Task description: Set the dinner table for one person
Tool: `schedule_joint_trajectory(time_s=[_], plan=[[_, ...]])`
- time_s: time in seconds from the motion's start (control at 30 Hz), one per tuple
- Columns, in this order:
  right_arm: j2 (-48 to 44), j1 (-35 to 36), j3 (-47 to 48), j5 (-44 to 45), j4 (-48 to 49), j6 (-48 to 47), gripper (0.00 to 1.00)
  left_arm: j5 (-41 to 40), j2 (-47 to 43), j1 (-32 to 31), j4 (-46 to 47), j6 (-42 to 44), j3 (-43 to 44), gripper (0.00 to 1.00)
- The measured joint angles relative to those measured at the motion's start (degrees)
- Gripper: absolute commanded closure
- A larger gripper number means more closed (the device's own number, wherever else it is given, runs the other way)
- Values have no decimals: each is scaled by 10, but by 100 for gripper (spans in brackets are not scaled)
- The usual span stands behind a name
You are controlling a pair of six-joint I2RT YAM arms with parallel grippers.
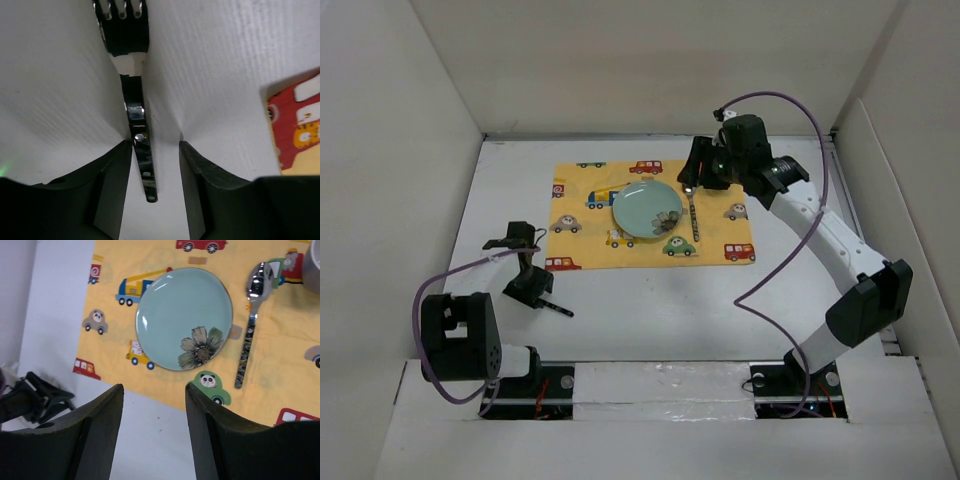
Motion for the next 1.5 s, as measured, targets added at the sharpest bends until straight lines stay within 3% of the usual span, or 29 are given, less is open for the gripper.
schedule_joint_trajectory(time_s=[0.23, 0.37, 0.63, 0.7, 0.77, 0.83, 1.03, 1.23, 1.37, 1.5], plan=[[-23, -13, 0, -19, -1, 0, 42, 23, -30, 0, 20, -17, -41, 64], [-33, -37, 0, -30, -1, 0, 43, 28, -39, 0, 32, -19, -50, 100], [-111, -62, -79, -48, 2, 0, 45, -1, -55, -27, 25, 49, 2, 100], [-137, -67, -115, -49, 7, 1, 64, -4, -82, -45, 25, 85, 46, 100], [-160, -71, -154, -50, 16, 4, 100, -3, -93, -53, 26, 128, 104, 100], [-175, -75, -189, -50, 16, 9, 100, -5, -84, -53, 42, 165, 155, 100], [-238, -75, -303, -72, 39, 19, 100, 5, 75, -66, 62, 292, 336, 100], [-266, -47, -342, -81, 44, 31, 100, -23, 267, -172, 58, 386, 501, 100], [-272, -25, -355, -73, 42, 41, 100, -19, 353, -209, 58, 418, 554, 100], [-278, -12, -357, -56, 30, 46, 99, -20, 401, -206, 51, 431, 564, 100]])
